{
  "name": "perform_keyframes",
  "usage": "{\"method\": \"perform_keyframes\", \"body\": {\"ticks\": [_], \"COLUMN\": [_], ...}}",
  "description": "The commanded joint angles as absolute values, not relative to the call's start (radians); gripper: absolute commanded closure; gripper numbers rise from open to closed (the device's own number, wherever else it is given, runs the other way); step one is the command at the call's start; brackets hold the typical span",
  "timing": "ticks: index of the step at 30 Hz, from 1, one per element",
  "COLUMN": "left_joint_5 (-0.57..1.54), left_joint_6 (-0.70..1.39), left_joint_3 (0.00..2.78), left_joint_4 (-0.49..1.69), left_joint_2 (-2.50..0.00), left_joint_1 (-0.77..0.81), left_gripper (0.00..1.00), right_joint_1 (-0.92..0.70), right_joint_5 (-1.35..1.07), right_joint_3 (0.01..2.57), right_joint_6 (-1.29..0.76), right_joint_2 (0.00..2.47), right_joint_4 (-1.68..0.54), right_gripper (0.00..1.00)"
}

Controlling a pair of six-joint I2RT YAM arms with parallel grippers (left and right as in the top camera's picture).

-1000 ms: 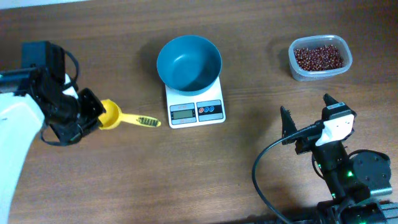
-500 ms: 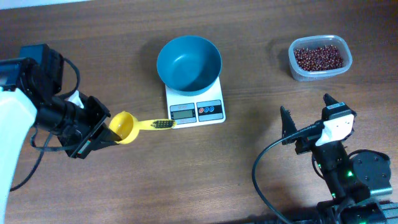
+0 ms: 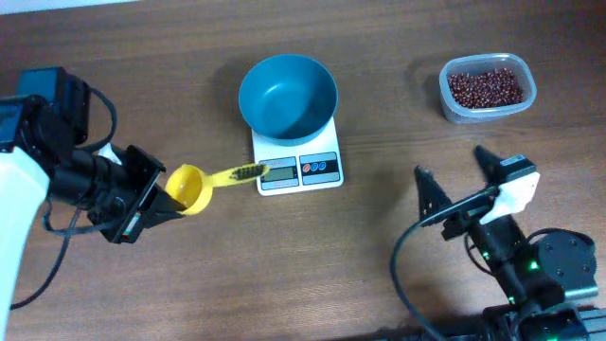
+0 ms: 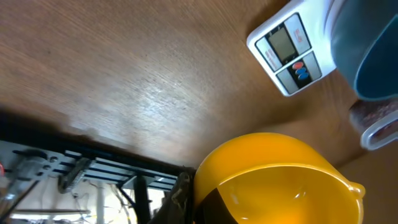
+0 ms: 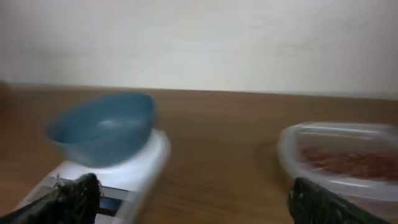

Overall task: Scoop item into bowl and weigh 50g on scale
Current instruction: 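Lift the scoop with the left gripper, handle toward the right gripper, then close the right gripper on the yellow scoop's handle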

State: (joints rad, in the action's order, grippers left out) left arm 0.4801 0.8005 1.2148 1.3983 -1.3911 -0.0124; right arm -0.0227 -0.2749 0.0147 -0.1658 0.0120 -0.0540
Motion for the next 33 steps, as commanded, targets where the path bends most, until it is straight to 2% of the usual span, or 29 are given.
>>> {"method": "perform_keyframes", "body": {"ticks": [1,4,7,11,14,18,21,27,33], "left_joint_5": [0.494,0.494,0.492,0.463,0.401,0.277,0.2,0.175,0.179], "left_joint_6": [0.879,0.879,0.878,0.879,0.89,0.895,1.003,1.069,1.038], "left_joint_3": [1.232,1.232,1.232,1.231,1.231,1.231,1.231,1.231,1.231], "left_joint_4": [1.392,1.385,1.384,1.29,1.139,1.057,1.051,1.043,1.053], "left_joint_2": [-1.375,-1.375,-1.375,-1.375,-1.375,-1.375,-1.375,-1.375,-1.375], "left_joint_1": [-0.009,-0.009,-0.005,0.018,0.068,0.166,0.217,0.293,0.354], "left_gripper": [1.0,1.0,1.0,1.0,1.0,1.0,1.0,1.0,1.0], "right_joint_1": [-0.033,-0.033,-0.033,-0.033,-0.033,-0.033,-0.033,-0.033,-0.034], "right_joint_5": [-0.572,-0.984,-1.194,-1.067,-0.904,-0.883,-0.882,-0.922,-0.834], "right_joint_3": [0.006,0.006,0.006,0.006,0.006,0.063,0.195,0.414,0.432], "right_joint_6": [-0.695,-1.068,-1.164,-1.163,-0.963,-1.004,-1.003,-1.008,-0.815], "right_joint_2": [0.006,0.006,0.006,0.006,0.006,0.007,0.039,0.265,0.482], "right_joint_4": [-0.048,-0.073,-0.074,-0.067,-0.077,-0.076,-0.184,-0.353,-0.332], "right_gripper": [0.01,0.01,0.01,0.01,0.02,0.07,0.07,0.07,0.09]}}
